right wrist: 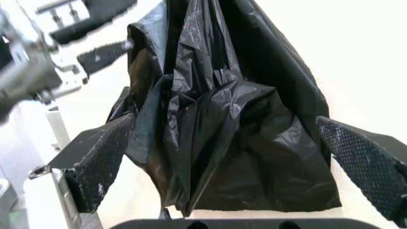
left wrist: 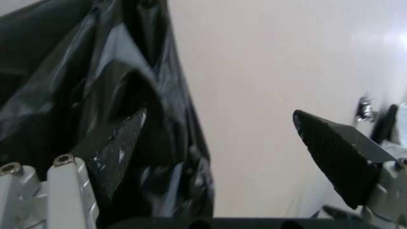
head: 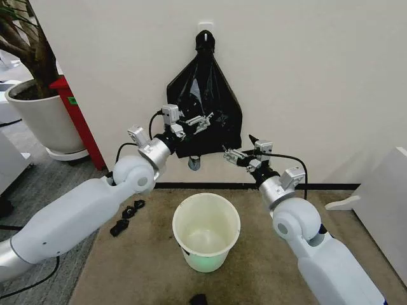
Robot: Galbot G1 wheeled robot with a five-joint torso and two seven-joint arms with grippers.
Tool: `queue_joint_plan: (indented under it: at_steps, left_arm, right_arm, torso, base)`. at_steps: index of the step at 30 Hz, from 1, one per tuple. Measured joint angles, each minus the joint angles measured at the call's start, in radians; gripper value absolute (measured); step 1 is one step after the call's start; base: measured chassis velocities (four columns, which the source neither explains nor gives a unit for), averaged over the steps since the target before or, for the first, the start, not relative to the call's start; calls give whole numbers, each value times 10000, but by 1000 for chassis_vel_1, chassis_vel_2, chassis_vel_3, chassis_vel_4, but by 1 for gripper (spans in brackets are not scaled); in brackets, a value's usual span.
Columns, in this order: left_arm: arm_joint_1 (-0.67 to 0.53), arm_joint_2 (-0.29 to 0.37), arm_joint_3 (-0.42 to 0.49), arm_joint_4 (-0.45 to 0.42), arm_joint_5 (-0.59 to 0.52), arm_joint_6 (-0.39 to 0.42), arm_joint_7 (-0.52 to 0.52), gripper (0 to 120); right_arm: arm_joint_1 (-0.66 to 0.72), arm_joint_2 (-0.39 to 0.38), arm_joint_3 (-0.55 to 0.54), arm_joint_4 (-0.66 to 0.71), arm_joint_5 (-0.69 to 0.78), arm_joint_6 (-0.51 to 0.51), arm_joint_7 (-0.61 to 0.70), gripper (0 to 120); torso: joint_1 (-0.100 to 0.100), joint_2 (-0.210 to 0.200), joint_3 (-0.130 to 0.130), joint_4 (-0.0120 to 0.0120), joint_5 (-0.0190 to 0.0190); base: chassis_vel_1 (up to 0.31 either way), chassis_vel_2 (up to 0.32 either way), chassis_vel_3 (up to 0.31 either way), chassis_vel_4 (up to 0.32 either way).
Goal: Place the garbage bag over the trash bin.
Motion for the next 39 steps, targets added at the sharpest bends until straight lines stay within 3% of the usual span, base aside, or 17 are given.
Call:
queue_joint_plan:
  at_steps: [11, 20, 24, 29, 32, 39]
  left_arm:
    - [88, -194, 13, 324, 412, 358, -526, 94]
    - [-586, -1018, 592, 901, 771, 944, -1796, 94]
    - [-690, -1120, 692, 971, 1329, 1457, -2469, 88]
    - [-655, -990, 634, 884, 1617, 1662, -2833, 65]
    - [-626, -940, 591, 826, 1636, 1679, -2857, 59]
    - [-383, -753, 334, 598, 1673, 1695, -2873, 30]
  right_arm:
    - [-170, 175, -42, 17, -47, 127, -158, 100]
    - [-435, 199, 74, 165, -112, 260, -312, 100]
    - [-609, 201, 183, 214, -175, 327, -385, 100]
    - [-627, 259, 185, 212, -215, 360, -420, 100]
    - [-577, 278, 145, 191, -217, 360, -420, 100]
    - [-468, 341, -12, 115, -243, 357, -407, 100]
  torso:
    - [0, 0, -1, 1, -1]
    - [0, 1, -1, -3, 2]
    - [0, 1, 0, -2, 1]
    - [0, 1, 0, -1, 1]
    - [0, 1, -1, 0, 0]
    - [0, 1, -1, 0, 0]
  base:
    - [0, 0, 0, 0]
    - [0, 0, 0, 0]
    - [0, 0, 0, 0]
    - [0, 0, 0, 0]
    - [0, 0, 0, 0]
    - [0, 0, 0, 0]
